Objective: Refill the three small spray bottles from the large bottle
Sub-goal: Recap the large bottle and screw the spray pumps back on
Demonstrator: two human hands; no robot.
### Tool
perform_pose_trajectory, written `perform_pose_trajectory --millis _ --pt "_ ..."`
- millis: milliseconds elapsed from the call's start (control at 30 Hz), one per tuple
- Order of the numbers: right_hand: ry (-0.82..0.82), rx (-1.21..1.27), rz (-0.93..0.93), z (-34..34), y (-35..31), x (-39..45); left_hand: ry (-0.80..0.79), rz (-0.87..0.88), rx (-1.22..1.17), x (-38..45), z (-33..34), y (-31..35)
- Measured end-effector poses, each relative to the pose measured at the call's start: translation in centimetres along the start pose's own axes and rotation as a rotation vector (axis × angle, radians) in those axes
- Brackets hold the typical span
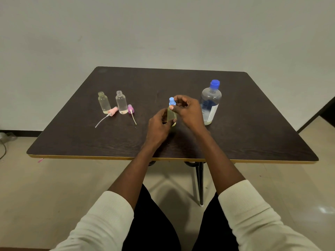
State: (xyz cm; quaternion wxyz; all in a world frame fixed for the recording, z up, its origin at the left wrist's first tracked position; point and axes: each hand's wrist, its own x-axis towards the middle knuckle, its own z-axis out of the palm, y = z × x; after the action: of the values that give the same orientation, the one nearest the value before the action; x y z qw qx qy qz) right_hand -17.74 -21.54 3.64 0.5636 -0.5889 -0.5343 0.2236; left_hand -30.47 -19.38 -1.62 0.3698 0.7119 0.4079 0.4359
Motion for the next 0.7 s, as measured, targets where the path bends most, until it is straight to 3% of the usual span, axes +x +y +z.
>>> perform_pose_trajectory --millis 167,333,567,700 --pt "0.055 -0.048 -0.044 0.9 0.5 -0.9 -0.001 0.001 0.023 0.1 0.1 -0.3" --pt "-0.024 -0.178 -0.036 0.9 0.3 -0.4 -0.002 0.000 -0.008 0.0 0.1 -0.3" --pt "-0.174 -0.026 0.030 -0.5 0.5 -0.2 -0.007 -0.002 -0.012 0.0 0.0 0.1" --pt "-0.075 0.055 0.052 -0.4 0.5 0.0 -0.006 0.004 0.001 0.0 0.0 0.0"
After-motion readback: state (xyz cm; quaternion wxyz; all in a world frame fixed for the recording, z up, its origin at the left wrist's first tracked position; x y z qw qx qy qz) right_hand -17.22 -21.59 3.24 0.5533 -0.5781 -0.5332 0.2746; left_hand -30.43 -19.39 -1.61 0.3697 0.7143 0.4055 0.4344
